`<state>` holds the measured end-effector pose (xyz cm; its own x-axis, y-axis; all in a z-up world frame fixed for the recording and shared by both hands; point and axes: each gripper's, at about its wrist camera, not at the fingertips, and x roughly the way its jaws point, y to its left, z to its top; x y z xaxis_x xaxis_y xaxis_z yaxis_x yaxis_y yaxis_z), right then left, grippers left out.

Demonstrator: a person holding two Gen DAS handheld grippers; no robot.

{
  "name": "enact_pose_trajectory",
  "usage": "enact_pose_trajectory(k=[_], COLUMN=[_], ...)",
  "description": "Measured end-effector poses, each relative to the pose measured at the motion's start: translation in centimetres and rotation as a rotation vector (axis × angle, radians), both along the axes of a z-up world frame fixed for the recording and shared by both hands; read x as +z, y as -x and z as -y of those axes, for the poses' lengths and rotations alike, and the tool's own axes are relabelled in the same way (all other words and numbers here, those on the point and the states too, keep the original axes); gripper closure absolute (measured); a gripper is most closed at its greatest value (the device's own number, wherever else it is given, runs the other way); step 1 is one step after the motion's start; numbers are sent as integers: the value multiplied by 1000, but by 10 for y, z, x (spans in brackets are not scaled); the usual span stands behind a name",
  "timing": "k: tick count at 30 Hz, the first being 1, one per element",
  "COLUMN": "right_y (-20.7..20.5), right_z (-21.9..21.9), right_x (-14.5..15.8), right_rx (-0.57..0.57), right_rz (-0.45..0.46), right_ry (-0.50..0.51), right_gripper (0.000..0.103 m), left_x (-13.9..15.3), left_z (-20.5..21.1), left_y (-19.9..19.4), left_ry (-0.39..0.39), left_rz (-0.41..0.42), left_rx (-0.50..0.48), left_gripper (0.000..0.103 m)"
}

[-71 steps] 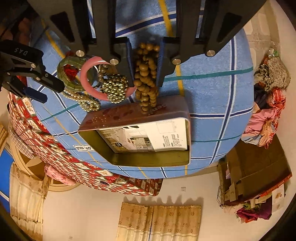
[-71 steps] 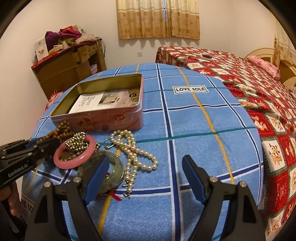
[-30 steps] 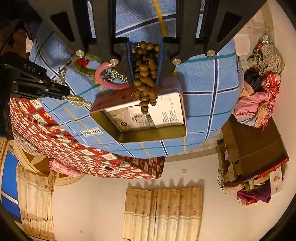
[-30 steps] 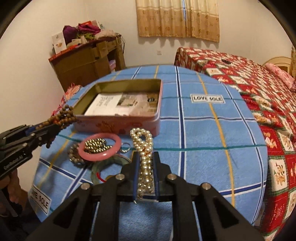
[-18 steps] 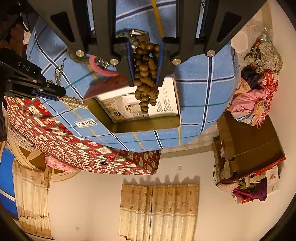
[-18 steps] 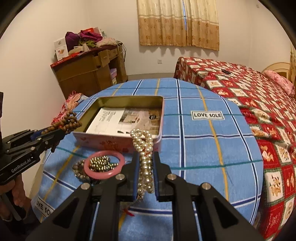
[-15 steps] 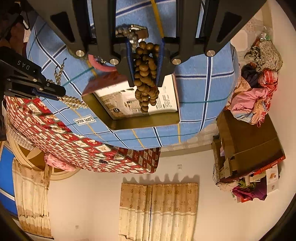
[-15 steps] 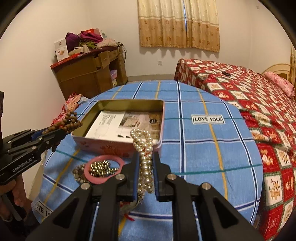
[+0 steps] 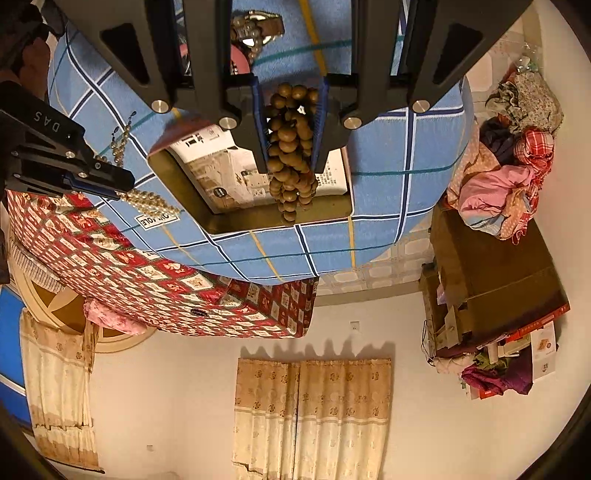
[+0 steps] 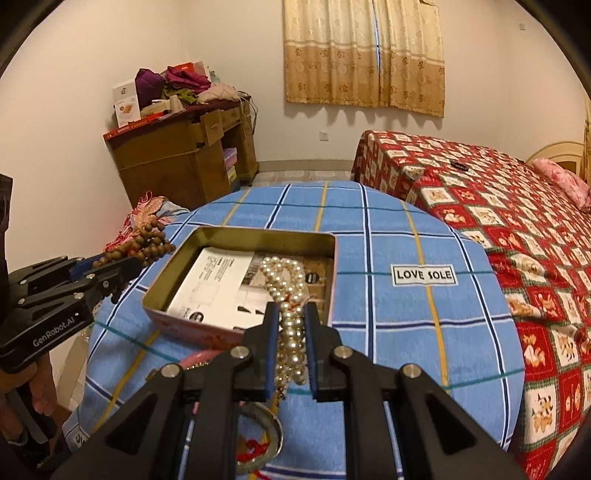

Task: Organize jewelry
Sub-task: 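Lift the bead strand and pearl necklace with both grippers over the tin box, then lower both strands into the tin box and open both grippers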

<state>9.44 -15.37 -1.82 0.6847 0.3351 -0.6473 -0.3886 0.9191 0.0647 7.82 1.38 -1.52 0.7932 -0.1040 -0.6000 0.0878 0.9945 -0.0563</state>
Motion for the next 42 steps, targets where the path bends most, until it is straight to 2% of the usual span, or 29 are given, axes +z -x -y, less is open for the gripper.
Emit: enact_pose_trajectory(k=[29, 42], right_y=[-67, -81], right_z=[-31, -40], right_x=[-7, -27], right_rx=[-9, -10], right_rz=[-10, -49], right_ry=[29, 57], right_gripper=[88, 87], left_x=[-10, -21], left_z=[-4, -3], left_y=[-61, -78], left_ry=[-31, -56], left_rz=[-48, -92], left_rx=[-7, -11], left_gripper=[81, 81])
